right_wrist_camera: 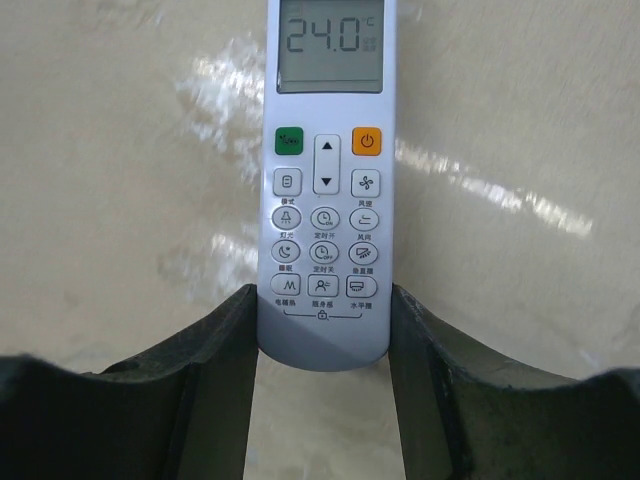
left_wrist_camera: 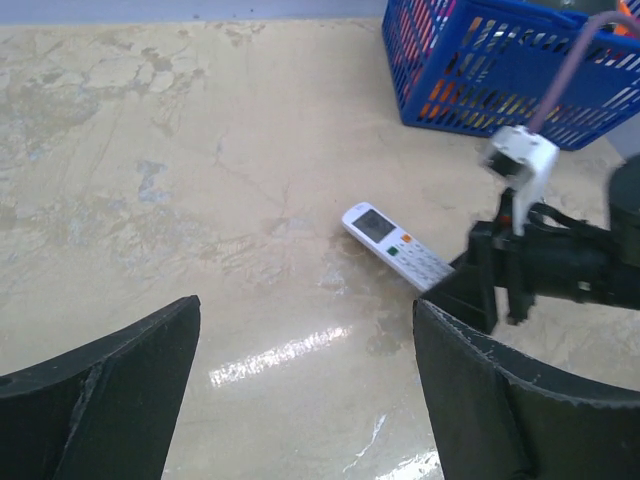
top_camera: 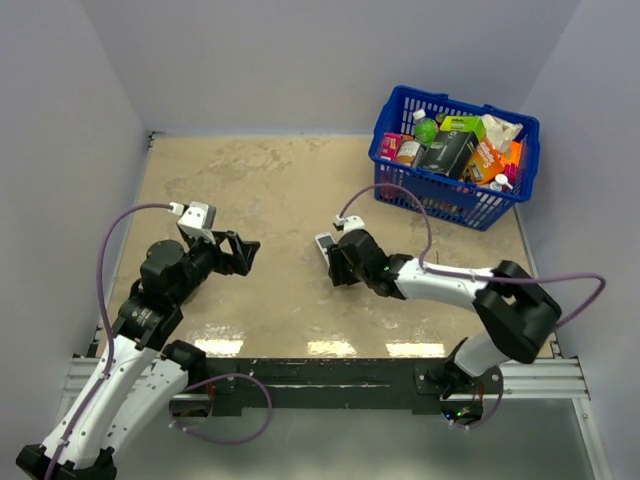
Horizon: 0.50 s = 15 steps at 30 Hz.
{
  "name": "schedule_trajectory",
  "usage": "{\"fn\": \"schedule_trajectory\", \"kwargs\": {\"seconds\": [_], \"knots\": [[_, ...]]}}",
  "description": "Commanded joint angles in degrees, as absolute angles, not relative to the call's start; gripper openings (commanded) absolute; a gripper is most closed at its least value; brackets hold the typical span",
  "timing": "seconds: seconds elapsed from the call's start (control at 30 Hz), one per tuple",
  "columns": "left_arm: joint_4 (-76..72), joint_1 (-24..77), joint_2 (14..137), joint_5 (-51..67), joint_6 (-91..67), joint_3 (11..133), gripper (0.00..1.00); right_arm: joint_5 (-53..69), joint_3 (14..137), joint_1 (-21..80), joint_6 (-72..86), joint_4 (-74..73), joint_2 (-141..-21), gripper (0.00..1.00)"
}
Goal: Unload the batteries from the remote control
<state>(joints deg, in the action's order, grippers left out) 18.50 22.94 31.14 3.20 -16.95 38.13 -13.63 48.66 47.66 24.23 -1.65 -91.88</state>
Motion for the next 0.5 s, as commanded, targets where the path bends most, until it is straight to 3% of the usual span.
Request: {"fn": "schedule_trajectory", "kwargs": {"seconds": [0.0, 0.23, 0.47], "knots": [[18.54, 23.03, 32.87, 1.41, -17.49, 40.86, 0.90, -8.71, 40.53, 47.99, 30.84, 4.12, -80.10, 0.30], [23.55, 23.11, 43.31, 1.49, -21.09, 49.74, 0.87, -3.70, 29.98, 48.16, 35.42, 7.73, -69.45, 0.29], [20.40, 23.03, 49.12, 12.03, -26.71, 51.85, 0.86, -0.79, 28.65, 48.16, 35.94, 10.80, -62.51, 0.29]]}}
